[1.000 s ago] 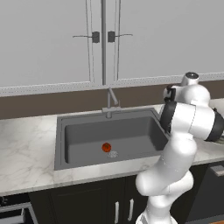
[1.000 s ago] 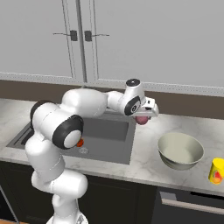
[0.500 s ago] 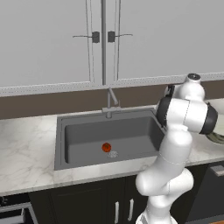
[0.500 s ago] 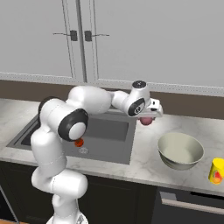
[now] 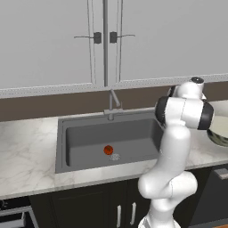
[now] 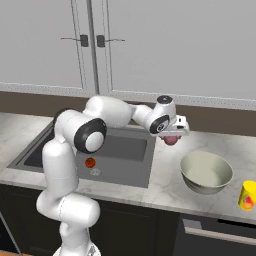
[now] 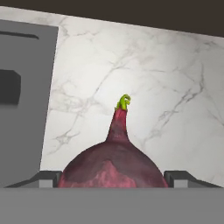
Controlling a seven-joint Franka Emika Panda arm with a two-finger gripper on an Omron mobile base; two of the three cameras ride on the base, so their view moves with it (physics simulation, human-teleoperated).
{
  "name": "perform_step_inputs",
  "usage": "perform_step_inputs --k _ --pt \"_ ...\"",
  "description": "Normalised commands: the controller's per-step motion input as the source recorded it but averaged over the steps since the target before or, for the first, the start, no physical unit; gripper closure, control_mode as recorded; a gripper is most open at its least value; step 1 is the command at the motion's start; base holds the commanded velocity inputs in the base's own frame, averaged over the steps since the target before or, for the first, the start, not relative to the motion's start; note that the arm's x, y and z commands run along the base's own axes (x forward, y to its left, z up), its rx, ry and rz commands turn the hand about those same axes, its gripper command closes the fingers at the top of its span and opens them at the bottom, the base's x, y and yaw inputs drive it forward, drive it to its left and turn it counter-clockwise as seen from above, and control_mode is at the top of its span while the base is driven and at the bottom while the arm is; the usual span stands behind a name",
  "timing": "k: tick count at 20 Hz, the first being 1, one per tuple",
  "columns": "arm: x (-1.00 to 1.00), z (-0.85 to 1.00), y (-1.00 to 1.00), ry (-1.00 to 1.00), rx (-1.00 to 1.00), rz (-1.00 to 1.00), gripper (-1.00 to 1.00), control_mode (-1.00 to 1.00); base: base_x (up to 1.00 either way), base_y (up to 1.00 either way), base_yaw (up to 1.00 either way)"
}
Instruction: Remove the tomato and onion from the sink. Then move the bowl and cup from the counter to the sink for washing.
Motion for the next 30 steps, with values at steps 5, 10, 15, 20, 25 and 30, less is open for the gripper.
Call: perform_step_inputs --k 5,10,15,20,25,30 --pt "0.22 -0.21 -0.08 0.07 0.00 0.07 1.00 -1.00 0.00 0.00 0.00" --pt "0.18 -0.23 -0.09 0.10 0.00 0.06 1.00 -1.00 0.00 0.00 0.00" --pt "0.18 -0.25 -0.09 0.13 0.00 0.06 1.00 -1.00 0.00 0.00 0.00" --pt "0.15 -0.23 -0.09 0.09 0.01 0.06 1.00 -1.00 0.00 0.00 0.00" --pt "0.12 -0.20 -0.08 0.05 0.04 0.06 1.00 -1.00 0.00 0.00 0.00" --pt "0.10 -0.20 -0.08 0.02 0.05 0.06 1.00 -1.00 0.00 0.00 0.00"
